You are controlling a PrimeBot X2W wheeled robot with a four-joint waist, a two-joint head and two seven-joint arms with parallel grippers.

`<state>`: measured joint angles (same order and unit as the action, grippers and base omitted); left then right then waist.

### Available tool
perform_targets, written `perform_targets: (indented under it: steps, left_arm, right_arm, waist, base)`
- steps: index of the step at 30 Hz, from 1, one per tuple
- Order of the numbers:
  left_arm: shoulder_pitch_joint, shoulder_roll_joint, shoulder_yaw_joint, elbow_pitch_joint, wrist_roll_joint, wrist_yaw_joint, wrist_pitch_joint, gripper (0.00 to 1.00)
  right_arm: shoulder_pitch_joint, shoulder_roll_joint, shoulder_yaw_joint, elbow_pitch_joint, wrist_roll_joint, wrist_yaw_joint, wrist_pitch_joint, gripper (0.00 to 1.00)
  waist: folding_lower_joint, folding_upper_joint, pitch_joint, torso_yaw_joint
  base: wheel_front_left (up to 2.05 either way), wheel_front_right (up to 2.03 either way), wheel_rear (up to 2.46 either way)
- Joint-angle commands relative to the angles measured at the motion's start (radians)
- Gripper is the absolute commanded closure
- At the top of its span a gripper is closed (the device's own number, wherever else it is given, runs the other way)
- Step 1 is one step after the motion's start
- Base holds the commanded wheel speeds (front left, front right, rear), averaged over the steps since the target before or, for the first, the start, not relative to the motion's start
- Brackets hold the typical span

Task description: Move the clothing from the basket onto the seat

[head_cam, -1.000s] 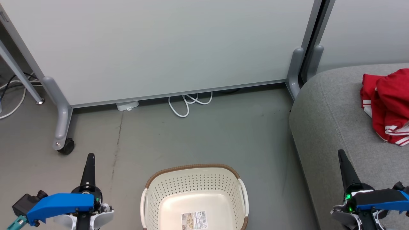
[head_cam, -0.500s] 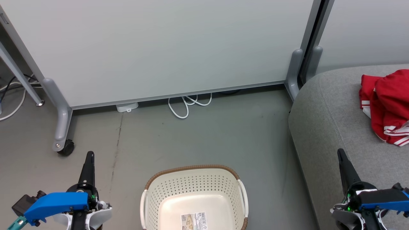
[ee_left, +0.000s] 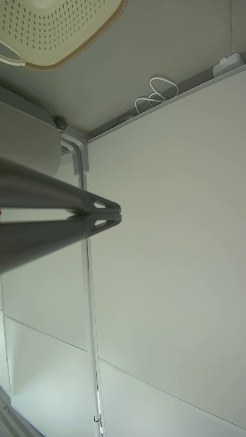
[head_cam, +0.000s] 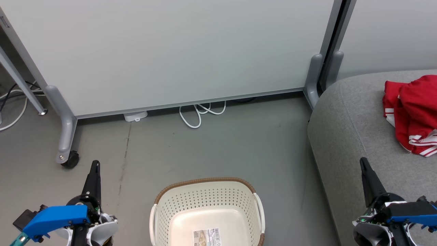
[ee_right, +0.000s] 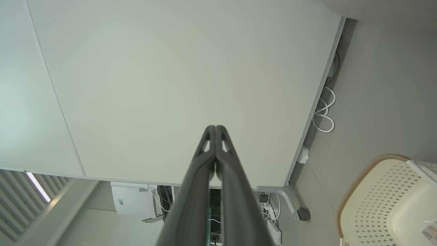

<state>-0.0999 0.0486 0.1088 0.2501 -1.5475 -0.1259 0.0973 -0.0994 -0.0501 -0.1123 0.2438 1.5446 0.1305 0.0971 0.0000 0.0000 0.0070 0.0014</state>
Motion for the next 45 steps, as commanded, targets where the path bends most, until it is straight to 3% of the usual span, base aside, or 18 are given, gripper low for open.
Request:
perform_targets:
  steps: [1, 9, 45]
  left_arm:
    - [-0.013, 0.003, 0.003, -0.006, -0.016, -0.008, 0.007, 1.0]
    - [-0.014, 0.003, 0.008, -0.007, -0.069, -0.009, 0.021, 1.0]
    - [-0.013, 0.003, 0.007, -0.006, -0.066, -0.007, 0.02, 1.0]
  right_arm:
    - [-0.013, 0.0, -0.002, 0.0, 0.018, 0.0, 0.008, 1.0]
    - [-0.016, 0.0, -0.003, 0.002, 0.072, 0.0, 0.021, 1.0]
    - [-0.014, 0.0, -0.003, 0.002, 0.069, 0.0, 0.02, 1.0]
  waist:
    - [0.0, 0.0, 0.0, 0.0]
    - [0.0, 0.0, -0.004, -0.001]
    - [0.0, 0.0, -0.004, -0.001]
  base:
    - [0.0, 0.0, 0.0]
    - [0.0, 0.0, 0.0]
    - [0.0, 0.0, 0.0]
